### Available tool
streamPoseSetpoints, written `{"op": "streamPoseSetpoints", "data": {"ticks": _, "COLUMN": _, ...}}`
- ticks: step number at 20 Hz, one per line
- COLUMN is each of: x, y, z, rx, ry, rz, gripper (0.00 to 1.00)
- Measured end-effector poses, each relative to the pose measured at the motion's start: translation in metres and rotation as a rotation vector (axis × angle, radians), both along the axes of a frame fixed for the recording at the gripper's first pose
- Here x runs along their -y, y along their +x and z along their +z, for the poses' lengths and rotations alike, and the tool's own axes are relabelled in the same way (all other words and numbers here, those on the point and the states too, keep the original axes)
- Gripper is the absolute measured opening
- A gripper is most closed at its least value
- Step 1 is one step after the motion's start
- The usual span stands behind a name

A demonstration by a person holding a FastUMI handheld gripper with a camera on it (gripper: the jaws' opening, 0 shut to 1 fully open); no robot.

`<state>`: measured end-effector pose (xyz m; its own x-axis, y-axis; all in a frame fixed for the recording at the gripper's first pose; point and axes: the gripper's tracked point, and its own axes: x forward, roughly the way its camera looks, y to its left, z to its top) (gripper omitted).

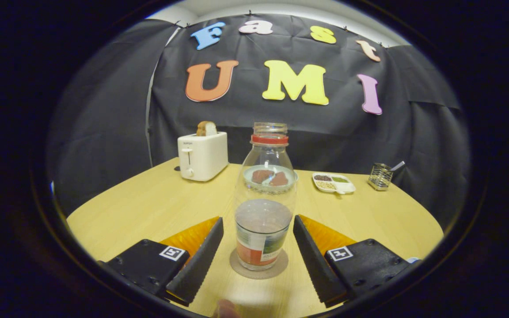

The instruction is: Take the bottle from table, then pour the juice into the cup, finally place the bottle on the coaster

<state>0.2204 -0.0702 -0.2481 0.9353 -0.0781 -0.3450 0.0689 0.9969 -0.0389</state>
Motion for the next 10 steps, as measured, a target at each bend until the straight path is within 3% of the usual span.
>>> {"op": "streamPoseSetpoints", "data": {"ticks": 10, "x": -0.019, "y": -0.051, "z": 0.086, "rx": 0.116, "ry": -0.008, "rz": 0.026, "gripper": 1.0}}
